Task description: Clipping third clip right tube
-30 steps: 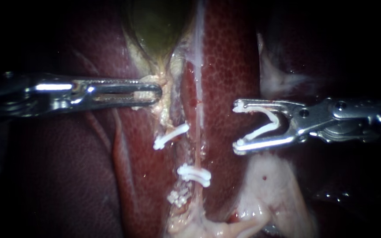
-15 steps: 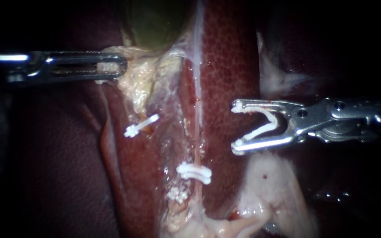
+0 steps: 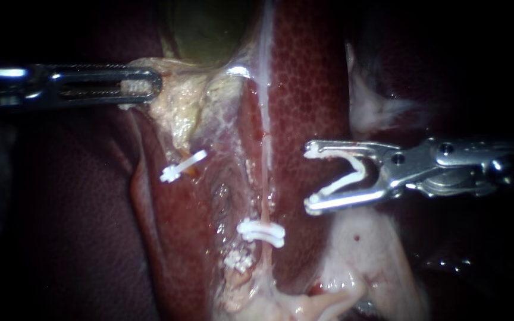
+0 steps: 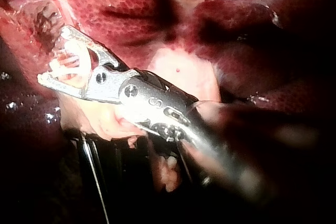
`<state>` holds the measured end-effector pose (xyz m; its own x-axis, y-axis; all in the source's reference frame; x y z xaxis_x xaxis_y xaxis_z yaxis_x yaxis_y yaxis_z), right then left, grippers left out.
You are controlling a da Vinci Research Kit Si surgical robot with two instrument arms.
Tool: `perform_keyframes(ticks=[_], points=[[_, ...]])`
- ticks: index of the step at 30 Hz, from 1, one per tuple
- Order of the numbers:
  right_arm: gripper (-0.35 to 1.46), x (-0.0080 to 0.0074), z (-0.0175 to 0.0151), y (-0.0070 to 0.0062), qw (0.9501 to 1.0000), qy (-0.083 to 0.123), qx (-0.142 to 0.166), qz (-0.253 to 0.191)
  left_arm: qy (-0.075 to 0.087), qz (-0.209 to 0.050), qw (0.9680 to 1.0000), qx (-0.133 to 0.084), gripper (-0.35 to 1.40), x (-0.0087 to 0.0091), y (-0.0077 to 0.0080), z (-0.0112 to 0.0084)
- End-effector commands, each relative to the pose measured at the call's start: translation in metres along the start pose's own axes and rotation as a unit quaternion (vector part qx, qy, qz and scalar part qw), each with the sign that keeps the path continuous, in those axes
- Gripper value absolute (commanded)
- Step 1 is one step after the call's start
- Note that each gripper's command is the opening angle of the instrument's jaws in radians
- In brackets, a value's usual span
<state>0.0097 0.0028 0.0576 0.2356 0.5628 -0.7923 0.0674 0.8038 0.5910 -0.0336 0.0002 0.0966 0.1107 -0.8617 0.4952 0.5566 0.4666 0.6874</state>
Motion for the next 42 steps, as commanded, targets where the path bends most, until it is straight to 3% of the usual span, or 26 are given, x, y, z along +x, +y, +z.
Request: perform_keyframes(ticks=[1,12,18,26,42], points=[[0.60,-0.0006,0.0003,0.0001,1.0000,-0.003,0.000,0.005,0.000,0.000,1.0000,0.000,-0.35,0.0000,0.0000,0.0000],[0.60,-0.0068,0.0041,0.0024,0.9985,-0.035,-0.006,0.043,0.000,0.000,1.0000,-0.001,-0.35,0.0002,0.0000,0.0000],[0.60,-0.0089,0.0057,0.0034,0.9974,-0.046,-0.007,0.056,-0.001,0.000,1.0000,-0.001,-0.35,0.0003,-0.0001,0.0000],[0.60,-0.0102,0.0077,0.0040,0.9962,-0.051,-0.010,0.070,-0.001,0.000,1.0000,-0.002,-0.35,0.0005,-0.0003,0.0000],[0.58,-0.0106,0.0106,0.0045,0.9926,-0.045,0.003,0.112,-0.002,0.001,1.0000,-0.004,-0.35,0.0006,-0.0005,0.0003]])
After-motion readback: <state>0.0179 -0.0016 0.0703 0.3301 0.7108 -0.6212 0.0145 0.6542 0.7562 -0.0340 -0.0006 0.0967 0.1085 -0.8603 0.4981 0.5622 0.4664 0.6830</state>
